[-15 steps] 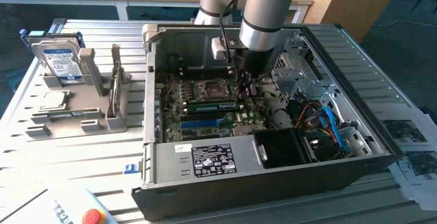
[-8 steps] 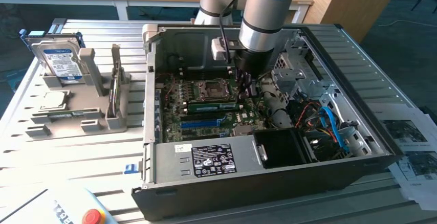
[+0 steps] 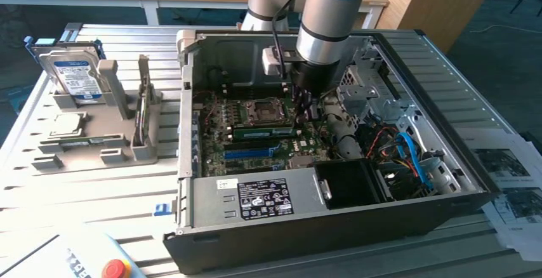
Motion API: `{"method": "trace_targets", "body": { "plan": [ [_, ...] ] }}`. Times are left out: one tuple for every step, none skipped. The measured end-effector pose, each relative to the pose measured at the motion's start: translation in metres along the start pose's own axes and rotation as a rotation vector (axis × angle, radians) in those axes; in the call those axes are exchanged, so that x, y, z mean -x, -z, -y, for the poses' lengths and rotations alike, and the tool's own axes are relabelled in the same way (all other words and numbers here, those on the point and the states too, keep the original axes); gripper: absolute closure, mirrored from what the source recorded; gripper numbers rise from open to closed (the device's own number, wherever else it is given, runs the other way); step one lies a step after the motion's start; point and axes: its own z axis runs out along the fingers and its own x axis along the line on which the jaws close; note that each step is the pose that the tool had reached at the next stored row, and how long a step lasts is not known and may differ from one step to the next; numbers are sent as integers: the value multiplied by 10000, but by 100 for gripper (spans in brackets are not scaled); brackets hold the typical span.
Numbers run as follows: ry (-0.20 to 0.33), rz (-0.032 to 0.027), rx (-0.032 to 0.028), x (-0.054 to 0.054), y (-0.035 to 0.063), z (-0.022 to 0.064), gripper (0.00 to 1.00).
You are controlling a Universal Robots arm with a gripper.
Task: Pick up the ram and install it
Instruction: 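Press down the ram until it locks into place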
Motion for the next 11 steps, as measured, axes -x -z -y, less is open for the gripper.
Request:
{"method": "trace_targets", "body": {
  "plan": [
    [0,0,-1,0,-2,0,90],
    [0,-1,0,0,-4,0,90],
    [0,-2,0,0,-4,0,90],
    [0,-2,1,0,-5,0,90],
    [0,-2,1,0,-5,0,90],
    [0,0,0,0,-5,0,90],
    [0,0,1,0,-5,0,90],
    [0,-1,0,0,-7,0,90],
    [0,0,-1,0,-9,0,90],
    [0,0,-1,0,-11,0,90],
    [0,-1,0,0,-11,0,90]
  ]
}}
